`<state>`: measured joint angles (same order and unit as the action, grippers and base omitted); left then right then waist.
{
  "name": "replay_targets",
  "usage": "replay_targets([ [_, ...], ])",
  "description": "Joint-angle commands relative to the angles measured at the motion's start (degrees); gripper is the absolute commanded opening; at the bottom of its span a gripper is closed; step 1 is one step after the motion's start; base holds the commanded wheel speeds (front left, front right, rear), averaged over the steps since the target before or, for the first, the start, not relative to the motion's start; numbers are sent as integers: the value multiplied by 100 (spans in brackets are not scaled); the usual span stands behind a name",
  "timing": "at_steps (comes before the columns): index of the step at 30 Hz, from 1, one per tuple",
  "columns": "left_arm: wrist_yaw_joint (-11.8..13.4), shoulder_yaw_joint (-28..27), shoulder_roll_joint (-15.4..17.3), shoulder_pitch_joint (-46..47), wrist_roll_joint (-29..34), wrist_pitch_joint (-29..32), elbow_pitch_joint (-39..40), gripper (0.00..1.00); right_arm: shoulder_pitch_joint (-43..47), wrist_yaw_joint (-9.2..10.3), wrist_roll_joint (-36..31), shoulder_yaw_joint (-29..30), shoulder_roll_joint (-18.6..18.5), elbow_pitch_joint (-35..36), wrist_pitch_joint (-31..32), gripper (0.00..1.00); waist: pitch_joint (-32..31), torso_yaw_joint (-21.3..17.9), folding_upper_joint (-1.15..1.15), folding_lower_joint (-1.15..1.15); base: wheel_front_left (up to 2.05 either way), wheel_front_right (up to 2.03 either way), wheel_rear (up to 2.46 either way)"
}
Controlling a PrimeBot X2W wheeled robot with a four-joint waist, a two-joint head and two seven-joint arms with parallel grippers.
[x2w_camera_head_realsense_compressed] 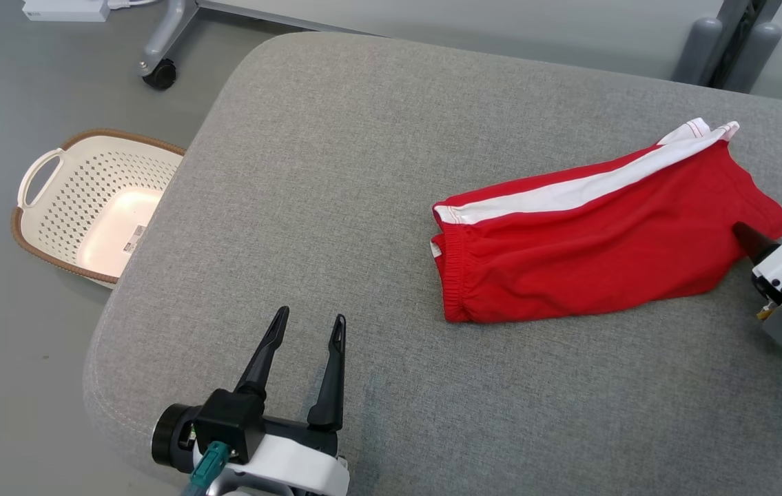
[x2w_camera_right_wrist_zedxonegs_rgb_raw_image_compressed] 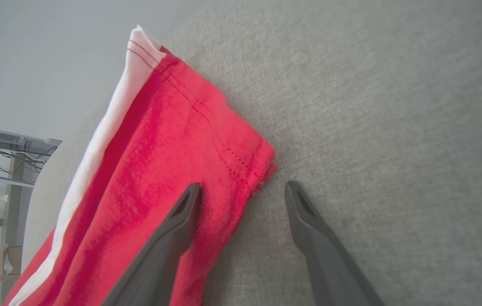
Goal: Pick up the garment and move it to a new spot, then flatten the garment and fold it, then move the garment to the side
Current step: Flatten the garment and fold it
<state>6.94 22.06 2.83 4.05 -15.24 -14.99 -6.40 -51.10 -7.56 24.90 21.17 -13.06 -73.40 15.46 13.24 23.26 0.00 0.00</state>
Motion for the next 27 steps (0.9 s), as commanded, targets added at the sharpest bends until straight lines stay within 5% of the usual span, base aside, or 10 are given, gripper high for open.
replay_targets([
  [1,13,-18,20,24,-32,-17,9,100,172,15,-81,44,33,-85,151,100,12,0,0,0,0,0,0],
  [22,2,132,19,177,-127,-17,5,100,-376,21,-1092,1119,339,-110,391,100,335,296,0,0,0,0,0],
  [23,8,137,20,178,-121,-17,2,100,-400,20,-1134,1150,349,-111,410,87,339,312,0,0,0,0,0],
  [24,15,142,20,181,-128,-17,0,100,-424,19,-1194,1178,348,-110,400,33,343,325,0,0,0,0,0],
  [25,18,146,19,186,-134,-17,0,100,-444,13,-1231,1210,349,-105,372,0,346,336,0,0,0,0,0],
  [27,25,154,20,192,-138,-17,-8,100,-455,9,-1321,1279,323,-100,312,0,338,350,0,0,0,0,0],
])
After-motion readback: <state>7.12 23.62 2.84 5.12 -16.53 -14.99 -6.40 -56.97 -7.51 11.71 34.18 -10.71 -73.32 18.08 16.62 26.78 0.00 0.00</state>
